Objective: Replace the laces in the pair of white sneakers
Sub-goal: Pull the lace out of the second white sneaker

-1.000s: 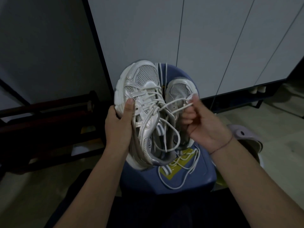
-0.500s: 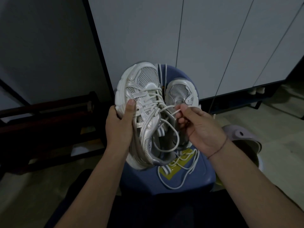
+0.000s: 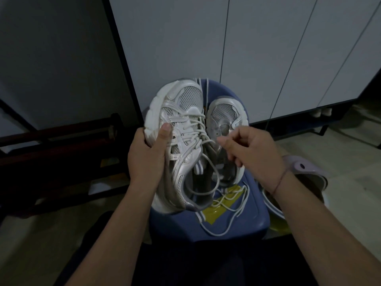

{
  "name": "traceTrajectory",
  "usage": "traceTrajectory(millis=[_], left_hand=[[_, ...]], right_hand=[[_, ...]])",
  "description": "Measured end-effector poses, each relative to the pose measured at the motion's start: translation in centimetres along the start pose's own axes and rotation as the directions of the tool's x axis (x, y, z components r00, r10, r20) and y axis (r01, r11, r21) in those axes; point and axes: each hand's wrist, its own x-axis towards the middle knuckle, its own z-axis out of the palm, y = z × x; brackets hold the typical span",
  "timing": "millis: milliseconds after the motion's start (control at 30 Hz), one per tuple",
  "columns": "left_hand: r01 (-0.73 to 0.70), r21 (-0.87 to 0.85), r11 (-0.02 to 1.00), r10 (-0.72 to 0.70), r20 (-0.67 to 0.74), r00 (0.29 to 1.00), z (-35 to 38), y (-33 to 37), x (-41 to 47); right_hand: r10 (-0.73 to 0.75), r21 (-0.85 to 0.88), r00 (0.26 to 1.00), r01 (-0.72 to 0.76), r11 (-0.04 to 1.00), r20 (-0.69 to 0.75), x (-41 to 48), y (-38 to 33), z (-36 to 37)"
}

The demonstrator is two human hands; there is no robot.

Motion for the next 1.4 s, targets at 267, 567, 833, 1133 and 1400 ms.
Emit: traceTrajectory(millis=[267, 567, 833, 1133, 1400], left_hand=[[-0.055, 0.117, 0.992, 0.045, 0.083, 0.996, 0.1, 0.3, -0.3], [-0.008, 0.102, 0.995, -0.002, 0.092, 0.996, -0.1, 0.4, -0.1], [0.017, 0.070, 0.997, -0.023, 0.080, 0.997, 0.1, 0.2, -0.1], [-0.031, 0.123, 0.992, 0.026, 0.037, 0.999, 0.0, 0.2, -0.1], [-0.039, 0.053, 0.998, 0.038, 0.023, 0.999, -0.1, 0.2, 0.3]], right_hand=[[-0.255, -0.033, 0.952, 0.264, 0.964, 0.168, 0.0, -0.3, 0.5], [-0.235, -0.054, 0.944, 0.254, 0.966, 0.231, 0.0, 0.0, 0.6], [-0.220, -0.024, 0.933, 0.237, 0.971, 0.284, -0.2, -0.3, 1.1], [-0.190, -0.146, 0.946, 0.233, 0.961, 0.261, -0.4, 0.3, 1.8], [-0.075, 0.089, 0.997, 0.074, 0.993, 0.007, 0.8, 1.2, 0.3]])
